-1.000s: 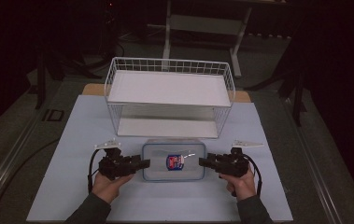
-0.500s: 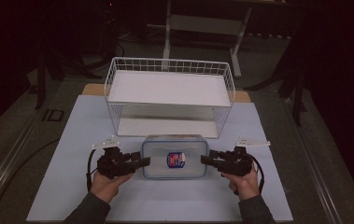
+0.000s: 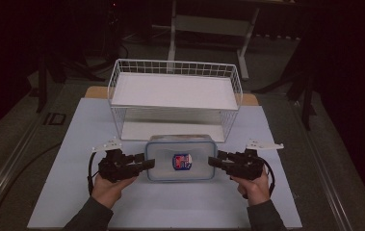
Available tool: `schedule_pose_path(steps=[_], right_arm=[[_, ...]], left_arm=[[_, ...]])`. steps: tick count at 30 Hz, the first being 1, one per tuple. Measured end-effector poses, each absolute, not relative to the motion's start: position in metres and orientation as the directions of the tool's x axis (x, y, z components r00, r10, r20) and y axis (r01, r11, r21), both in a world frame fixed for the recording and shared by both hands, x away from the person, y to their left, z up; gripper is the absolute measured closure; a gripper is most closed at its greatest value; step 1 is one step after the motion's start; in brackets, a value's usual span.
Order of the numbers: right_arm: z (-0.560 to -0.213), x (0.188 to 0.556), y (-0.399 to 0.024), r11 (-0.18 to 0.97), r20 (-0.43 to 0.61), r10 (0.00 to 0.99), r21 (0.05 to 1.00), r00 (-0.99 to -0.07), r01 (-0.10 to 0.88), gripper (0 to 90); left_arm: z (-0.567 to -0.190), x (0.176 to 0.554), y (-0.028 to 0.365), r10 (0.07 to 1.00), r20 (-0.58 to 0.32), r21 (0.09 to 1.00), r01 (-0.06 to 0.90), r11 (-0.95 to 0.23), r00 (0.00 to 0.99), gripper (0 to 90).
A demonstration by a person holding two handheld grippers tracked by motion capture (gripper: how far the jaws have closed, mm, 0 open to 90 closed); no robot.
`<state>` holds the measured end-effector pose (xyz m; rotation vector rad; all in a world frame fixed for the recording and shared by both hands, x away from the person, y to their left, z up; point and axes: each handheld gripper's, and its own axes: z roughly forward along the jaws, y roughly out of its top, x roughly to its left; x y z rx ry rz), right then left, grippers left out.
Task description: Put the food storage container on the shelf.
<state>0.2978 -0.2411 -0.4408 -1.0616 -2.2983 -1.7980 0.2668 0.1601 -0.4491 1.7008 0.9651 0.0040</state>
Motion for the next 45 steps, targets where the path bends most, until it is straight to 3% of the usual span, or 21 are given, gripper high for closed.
schedule_pose_path(steps=[45], right_arm=[[-0.354, 0.324, -0.226, 0.067, 0.288, 0.49, 0.929, -0.823, 0.365, 51.6]], left_arm=[[-0.349, 0.297, 0.171, 0.627, -0.296, 0.913, 0.407, -0.036, 0.721, 52.4]])
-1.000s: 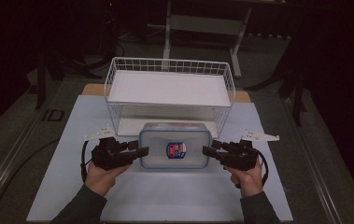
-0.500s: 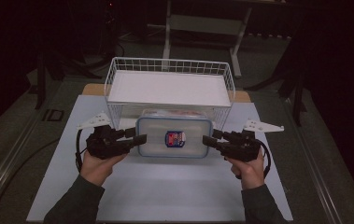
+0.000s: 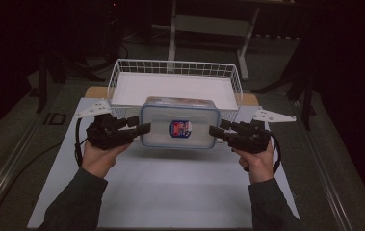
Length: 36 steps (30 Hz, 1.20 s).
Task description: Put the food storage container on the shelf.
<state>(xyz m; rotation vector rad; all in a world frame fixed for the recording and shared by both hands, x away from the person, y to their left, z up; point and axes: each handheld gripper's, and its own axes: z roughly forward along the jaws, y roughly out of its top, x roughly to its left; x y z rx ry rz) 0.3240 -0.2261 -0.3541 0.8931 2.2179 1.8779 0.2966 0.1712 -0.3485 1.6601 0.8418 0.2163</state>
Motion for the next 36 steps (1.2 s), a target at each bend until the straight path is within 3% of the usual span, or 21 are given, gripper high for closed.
schedule_pose_path(steps=[25, 36], right_arm=[[-0.311, 0.357, -0.216, 0.085, 0.22, 0.503, 0.95, -0.835, 0.302, 50.7], [-0.305, 0.376, -0.215, 0.052, 0.241, 0.509, 0.949, -0.826, 0.31, 50.3]], left_arm=[[-0.312, 0.327, 0.177, 0.644, -0.248, 0.939, 0.342, -0.022, 0.724, 52.2], [-0.302, 0.346, 0.176, 0.652, -0.244, 0.943, 0.332, -0.013, 0.718, 51.9]])
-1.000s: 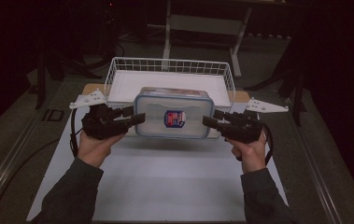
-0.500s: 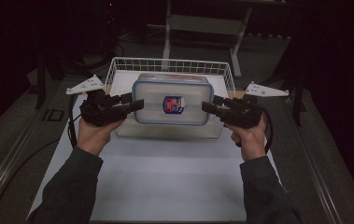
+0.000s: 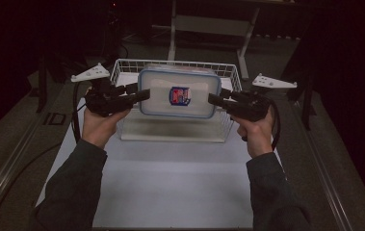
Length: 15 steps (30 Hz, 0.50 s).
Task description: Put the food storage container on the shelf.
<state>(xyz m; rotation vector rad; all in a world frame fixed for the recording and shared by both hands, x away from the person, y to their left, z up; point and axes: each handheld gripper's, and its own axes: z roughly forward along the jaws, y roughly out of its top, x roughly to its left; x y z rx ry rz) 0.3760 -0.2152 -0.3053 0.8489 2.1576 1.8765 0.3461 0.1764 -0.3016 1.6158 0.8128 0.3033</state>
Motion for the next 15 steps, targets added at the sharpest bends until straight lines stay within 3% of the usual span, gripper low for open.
schedule_pose_path(steps=[15], right_arm=[[-0.304, 0.401, -0.208, 0.062, 0.26, 0.524, 0.938, -0.811, 0.341, 49.2]], left_arm=[[-0.302, 0.368, 0.179, 0.664, -0.254, 0.939, 0.345, -0.006, 0.703, 51.8]])
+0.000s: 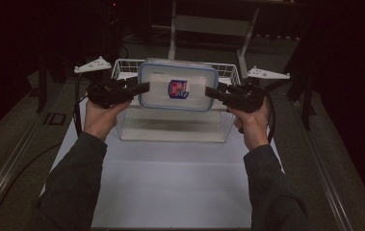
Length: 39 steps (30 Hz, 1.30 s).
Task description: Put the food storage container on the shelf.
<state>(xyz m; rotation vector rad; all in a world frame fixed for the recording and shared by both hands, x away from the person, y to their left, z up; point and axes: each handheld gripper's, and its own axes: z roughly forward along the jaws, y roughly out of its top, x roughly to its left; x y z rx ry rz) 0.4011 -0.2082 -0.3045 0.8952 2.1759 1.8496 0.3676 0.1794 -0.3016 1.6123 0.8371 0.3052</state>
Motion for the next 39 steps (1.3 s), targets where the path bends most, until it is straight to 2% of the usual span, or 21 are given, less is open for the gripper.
schedule_pose_path(steps=[18, 39], right_arm=[[-0.322, 0.424, -0.204, 0.071, 0.334, 0.553, 0.894, -0.763, 0.442, 48.7], [-0.322, 0.435, -0.206, 0.012, 0.409, 0.567, 0.864, -0.715, 0.504, 48.0]], left_arm=[[-0.329, 0.394, 0.182, 0.661, -0.353, 0.893, 0.449, 0.027, 0.662, 51.3], [-0.327, 0.407, 0.179, 0.657, -0.444, 0.849, 0.52, 0.092, 0.609, 50.6]])
